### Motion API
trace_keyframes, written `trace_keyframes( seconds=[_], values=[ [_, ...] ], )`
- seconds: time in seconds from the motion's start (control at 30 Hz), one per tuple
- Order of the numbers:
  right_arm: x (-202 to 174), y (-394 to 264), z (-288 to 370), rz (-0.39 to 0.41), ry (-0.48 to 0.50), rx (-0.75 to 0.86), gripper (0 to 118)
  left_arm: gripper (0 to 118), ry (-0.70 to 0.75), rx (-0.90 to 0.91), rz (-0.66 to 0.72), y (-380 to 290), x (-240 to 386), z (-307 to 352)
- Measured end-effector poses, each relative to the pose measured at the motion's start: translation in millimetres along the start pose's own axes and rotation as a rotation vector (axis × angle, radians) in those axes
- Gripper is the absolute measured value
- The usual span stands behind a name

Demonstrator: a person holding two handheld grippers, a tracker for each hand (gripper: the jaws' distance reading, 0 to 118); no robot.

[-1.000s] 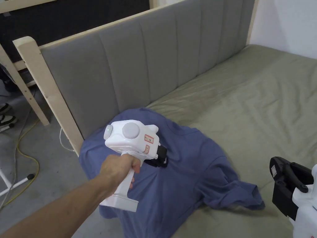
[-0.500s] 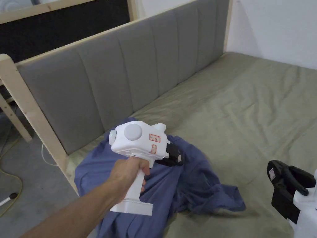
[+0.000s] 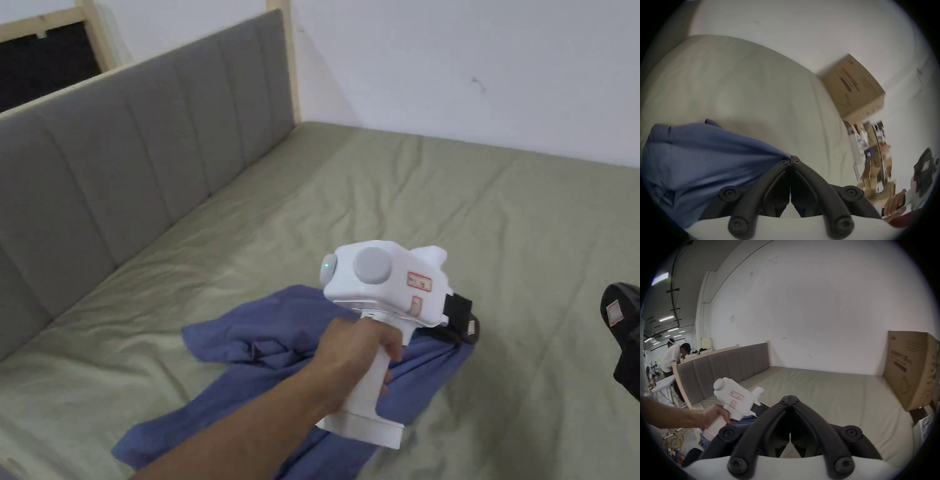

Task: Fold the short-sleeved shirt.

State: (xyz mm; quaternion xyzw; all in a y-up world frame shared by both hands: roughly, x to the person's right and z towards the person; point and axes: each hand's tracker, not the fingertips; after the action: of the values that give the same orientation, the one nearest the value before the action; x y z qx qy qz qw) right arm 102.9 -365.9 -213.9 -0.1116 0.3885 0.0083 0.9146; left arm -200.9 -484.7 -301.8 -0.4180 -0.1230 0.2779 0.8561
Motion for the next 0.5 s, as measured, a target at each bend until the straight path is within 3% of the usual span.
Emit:
trace_keyframes(
  seconds=[0.13,0.27,0.5],
  values=[
    [47,15,48,0.024,-0.14,0.062,0,0,-0.139,-0.126,-0.141,-3,96,-93],
    [95,25,95,-0.019,-0.248,0.1,0,0,-0.279,-0.266,-0.272,-45,194,-159],
    [132,19,140,-0.022,-0.346,0.1,0,0,-0.461,-0.516,-0.452,-149,294,-197]
  ],
)
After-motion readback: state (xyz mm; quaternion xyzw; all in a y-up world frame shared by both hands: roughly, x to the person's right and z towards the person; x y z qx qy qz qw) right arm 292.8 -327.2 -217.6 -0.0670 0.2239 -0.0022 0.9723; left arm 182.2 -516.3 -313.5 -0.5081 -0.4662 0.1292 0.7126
